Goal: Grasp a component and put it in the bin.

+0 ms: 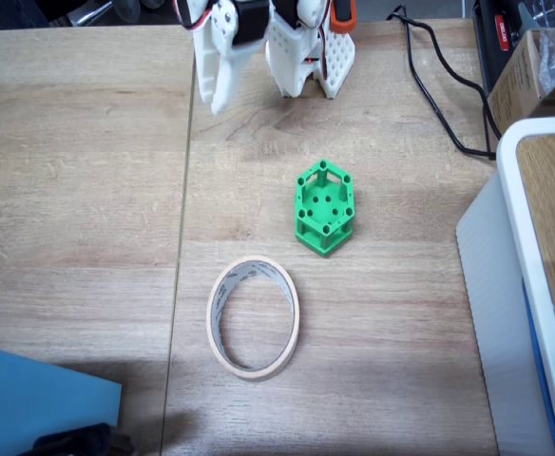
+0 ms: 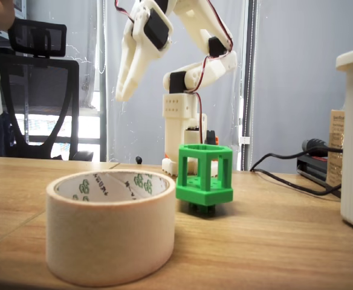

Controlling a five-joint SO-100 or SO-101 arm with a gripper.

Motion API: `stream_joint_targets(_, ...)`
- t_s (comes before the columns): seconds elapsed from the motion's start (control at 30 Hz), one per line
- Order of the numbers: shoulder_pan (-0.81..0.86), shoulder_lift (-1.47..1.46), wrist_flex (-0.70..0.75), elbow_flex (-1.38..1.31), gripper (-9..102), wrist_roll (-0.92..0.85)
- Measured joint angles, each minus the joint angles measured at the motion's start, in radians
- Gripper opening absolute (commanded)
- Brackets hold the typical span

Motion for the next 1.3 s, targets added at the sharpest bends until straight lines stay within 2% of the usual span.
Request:
stream_joint_targets(0.2,-0.081,-0.087,0.000,0.000,19,0.000)
stream_joint_targets(0.47,-0.179,-0.244,0.000,-0.064,19,0.003)
stream_joint_targets(0.9,-0.420,-0.472,0.000,-0.331,19,0.316)
stream_joint_targets(1.3,-0.497,-0.614,0.000,-0.337,19,0.311)
